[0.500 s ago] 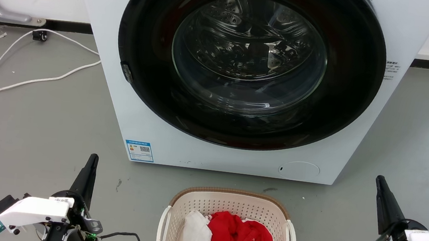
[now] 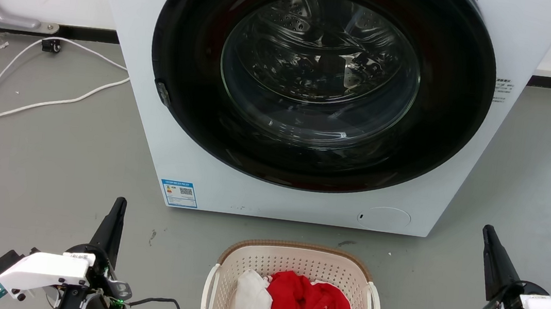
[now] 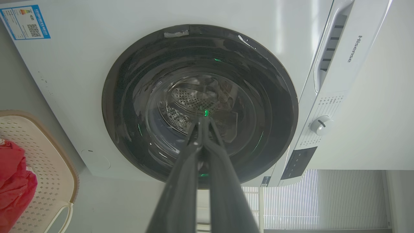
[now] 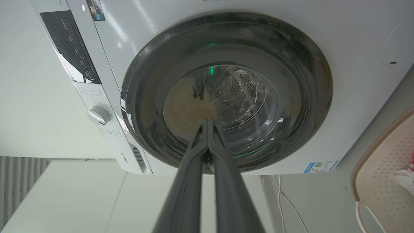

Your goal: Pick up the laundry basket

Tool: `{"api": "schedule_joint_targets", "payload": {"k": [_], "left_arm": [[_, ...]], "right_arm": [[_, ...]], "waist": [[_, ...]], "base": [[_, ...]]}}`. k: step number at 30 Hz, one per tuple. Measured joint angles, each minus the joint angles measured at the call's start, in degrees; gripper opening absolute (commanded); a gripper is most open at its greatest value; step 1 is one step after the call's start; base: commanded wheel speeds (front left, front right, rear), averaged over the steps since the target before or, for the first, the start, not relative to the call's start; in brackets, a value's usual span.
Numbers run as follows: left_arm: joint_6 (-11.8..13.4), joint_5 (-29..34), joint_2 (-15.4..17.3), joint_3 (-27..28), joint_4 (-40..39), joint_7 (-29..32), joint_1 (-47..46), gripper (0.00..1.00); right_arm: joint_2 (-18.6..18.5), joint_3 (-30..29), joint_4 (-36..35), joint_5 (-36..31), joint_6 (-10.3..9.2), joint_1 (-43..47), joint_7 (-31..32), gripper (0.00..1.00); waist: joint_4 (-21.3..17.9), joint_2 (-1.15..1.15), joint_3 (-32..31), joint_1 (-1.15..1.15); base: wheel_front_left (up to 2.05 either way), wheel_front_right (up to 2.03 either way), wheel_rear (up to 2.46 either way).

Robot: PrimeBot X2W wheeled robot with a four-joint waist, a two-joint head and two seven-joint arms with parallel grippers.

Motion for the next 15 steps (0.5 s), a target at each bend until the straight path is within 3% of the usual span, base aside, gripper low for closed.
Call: {"api": "schedule_joint_targets", "payload": {"k": [11,12,15], "left_arm": [[0.0,0.1,0.0,0.0,0.0,0.0,0.0,0.00],[0.0,0.0,-0.1,0.0,0.2,0.0,0.1,1.00],[0.1,0.0,-0.4,-0.1,1.7,0.0,1.4,1.00]], "right_arm": [[0.0,0.0,0.0,0.0,0.00,0.0,0.0,0.00],[0.1,0.0,0.2,0.0,0.01,0.1,0.0,1.00],[0.3,0.0,1.7,0.0,-0.01,1.5,0.0,1.00]], "waist": [[0.0,0.00,0.0,0.00],[0.0,0.00,0.0,0.00],[0.0,0.00,0.0,0.00]], "base": [[0.00,0.00,0.00],[0.00,0.00,0.00],[0.00,0.00,0.00]]}}
